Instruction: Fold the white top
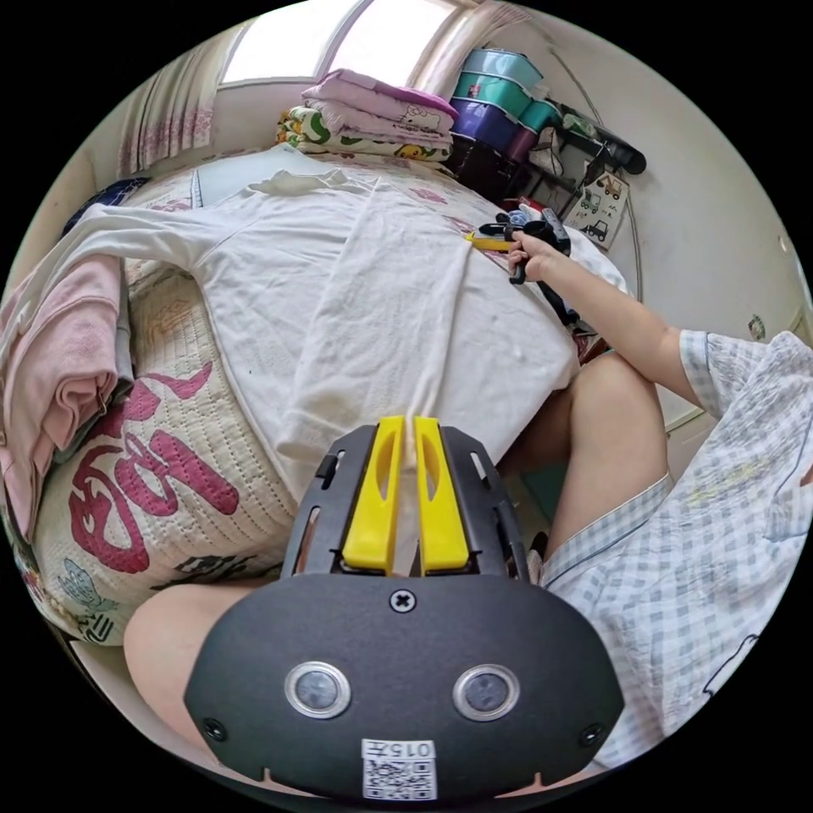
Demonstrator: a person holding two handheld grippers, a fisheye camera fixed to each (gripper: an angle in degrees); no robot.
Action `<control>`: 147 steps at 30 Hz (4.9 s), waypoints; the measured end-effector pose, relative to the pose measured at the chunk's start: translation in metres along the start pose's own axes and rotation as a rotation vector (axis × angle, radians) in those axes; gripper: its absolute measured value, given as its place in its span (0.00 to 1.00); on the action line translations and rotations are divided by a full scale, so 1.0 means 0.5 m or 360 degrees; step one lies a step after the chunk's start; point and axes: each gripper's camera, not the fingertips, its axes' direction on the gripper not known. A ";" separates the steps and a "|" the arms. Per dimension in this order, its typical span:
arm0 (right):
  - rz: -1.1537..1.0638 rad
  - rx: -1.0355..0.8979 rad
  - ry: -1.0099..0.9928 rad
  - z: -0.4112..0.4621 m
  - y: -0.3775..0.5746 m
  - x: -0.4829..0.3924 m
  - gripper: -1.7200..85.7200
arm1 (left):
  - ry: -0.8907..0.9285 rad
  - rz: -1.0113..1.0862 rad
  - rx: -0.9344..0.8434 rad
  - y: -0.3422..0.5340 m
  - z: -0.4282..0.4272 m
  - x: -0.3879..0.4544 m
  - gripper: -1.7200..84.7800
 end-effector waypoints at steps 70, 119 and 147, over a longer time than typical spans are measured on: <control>-0.0218 -0.0263 -0.0597 -0.083 1.336 -0.451 0.17 | 0.0220 0.0864 -0.0014 -0.265 -0.004 -0.034 0.02; 0.0115 0.0158 -0.0619 -0.779 1.028 -0.573 0.02 | -0.0239 -0.0072 0.0352 -0.179 0.096 -0.434 0.15; 0.0236 0.0385 -0.0254 -0.745 1.053 -0.577 0.02 | -0.0787 -0.0027 0.0303 -0.203 0.227 -0.386 0.04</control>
